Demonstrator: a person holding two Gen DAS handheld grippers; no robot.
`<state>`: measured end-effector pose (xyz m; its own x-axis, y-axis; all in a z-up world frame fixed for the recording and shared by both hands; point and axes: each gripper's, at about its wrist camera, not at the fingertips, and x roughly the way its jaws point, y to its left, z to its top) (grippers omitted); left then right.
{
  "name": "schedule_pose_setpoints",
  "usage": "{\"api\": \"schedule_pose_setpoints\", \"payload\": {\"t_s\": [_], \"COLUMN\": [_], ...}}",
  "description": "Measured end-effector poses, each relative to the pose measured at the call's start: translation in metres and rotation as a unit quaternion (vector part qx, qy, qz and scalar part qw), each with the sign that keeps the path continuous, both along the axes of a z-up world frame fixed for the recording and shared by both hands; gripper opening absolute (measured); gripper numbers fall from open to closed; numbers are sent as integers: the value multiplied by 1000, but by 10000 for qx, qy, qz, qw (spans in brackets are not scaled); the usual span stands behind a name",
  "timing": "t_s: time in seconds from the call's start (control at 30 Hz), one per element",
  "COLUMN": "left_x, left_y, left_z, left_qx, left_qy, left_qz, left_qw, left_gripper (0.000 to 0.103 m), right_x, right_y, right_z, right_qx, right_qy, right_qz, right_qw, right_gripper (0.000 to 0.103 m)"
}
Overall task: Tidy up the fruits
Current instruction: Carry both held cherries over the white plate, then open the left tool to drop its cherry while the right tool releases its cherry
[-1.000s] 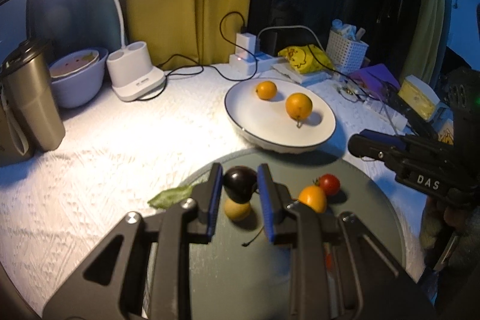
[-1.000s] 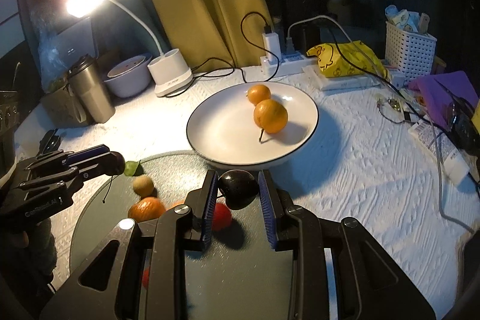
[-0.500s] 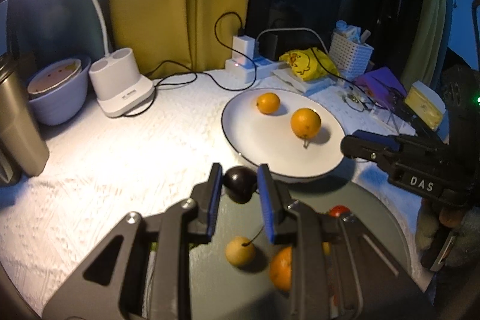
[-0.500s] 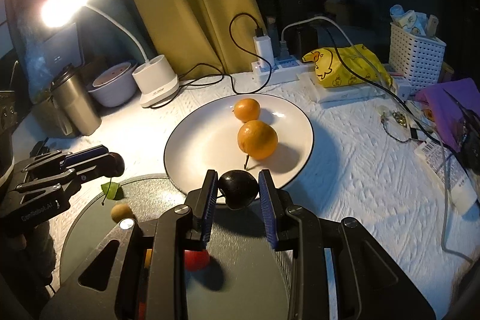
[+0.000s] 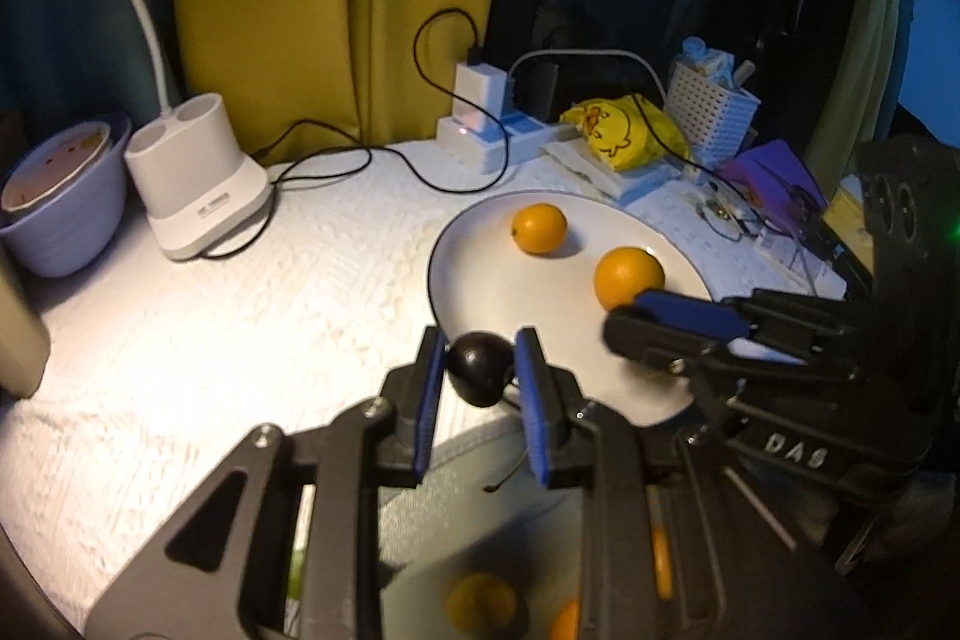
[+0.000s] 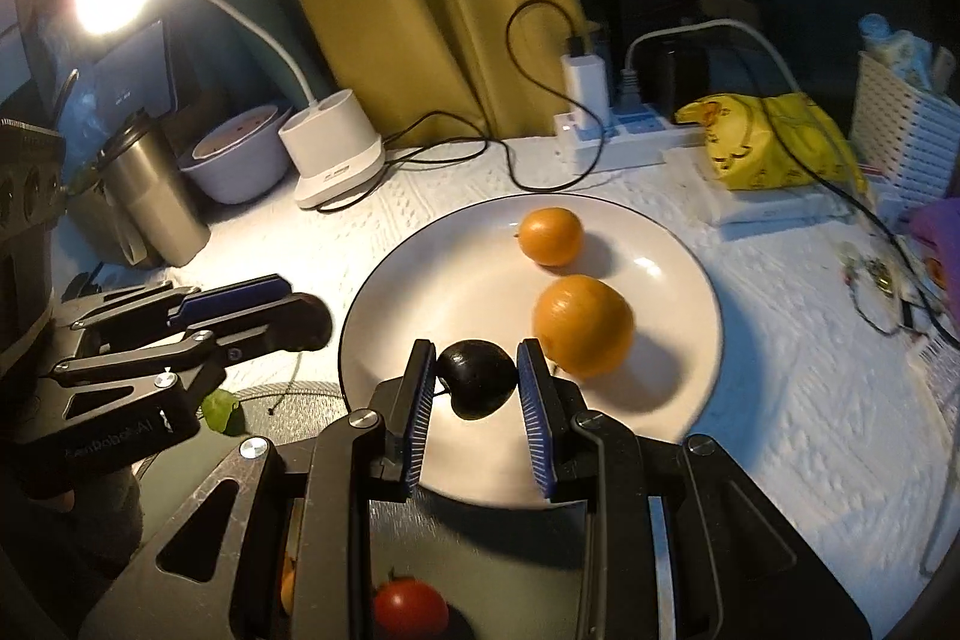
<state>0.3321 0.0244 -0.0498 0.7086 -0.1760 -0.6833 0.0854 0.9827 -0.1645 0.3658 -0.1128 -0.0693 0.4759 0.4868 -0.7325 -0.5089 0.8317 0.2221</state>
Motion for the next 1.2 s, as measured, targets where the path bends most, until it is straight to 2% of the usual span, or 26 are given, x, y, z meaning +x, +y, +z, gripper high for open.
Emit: {"api": "schedule_pose_setpoints", "payload": {"t_s": [0.3, 0.53, 0.67, 0.8, 1.2], "left_x": [29, 38, 38, 34, 0], "left_y": [1, -5, -5, -5, -8], "left_z": [-6, -9, -9, -3, 25], "left_qx": [-62, -141, -101, -74, -48], "left_qy": [109, 208, 266, 204, -155], "left_qz": [-132, -208, -159, -137, -98], "left_qw": [9998, 9995, 9995, 9997, 9998], "left_gripper": [25, 26, 26, 27, 29], "right_x": [25, 34, 36, 35, 6], "right_y": [17, 12, 9, 8, 0], "right_z": [-10, -4, -3, 0, 27], "right_qx": [8, -226, -216, -217, -157], "right_qy": [22, -353, -335, -349, -521], "right_qz": [-2, -397, -443, -467, -509], "right_qw": [10000, 9983, 9982, 9981, 9972], "right_gripper": [30, 30, 32, 41, 41]}}
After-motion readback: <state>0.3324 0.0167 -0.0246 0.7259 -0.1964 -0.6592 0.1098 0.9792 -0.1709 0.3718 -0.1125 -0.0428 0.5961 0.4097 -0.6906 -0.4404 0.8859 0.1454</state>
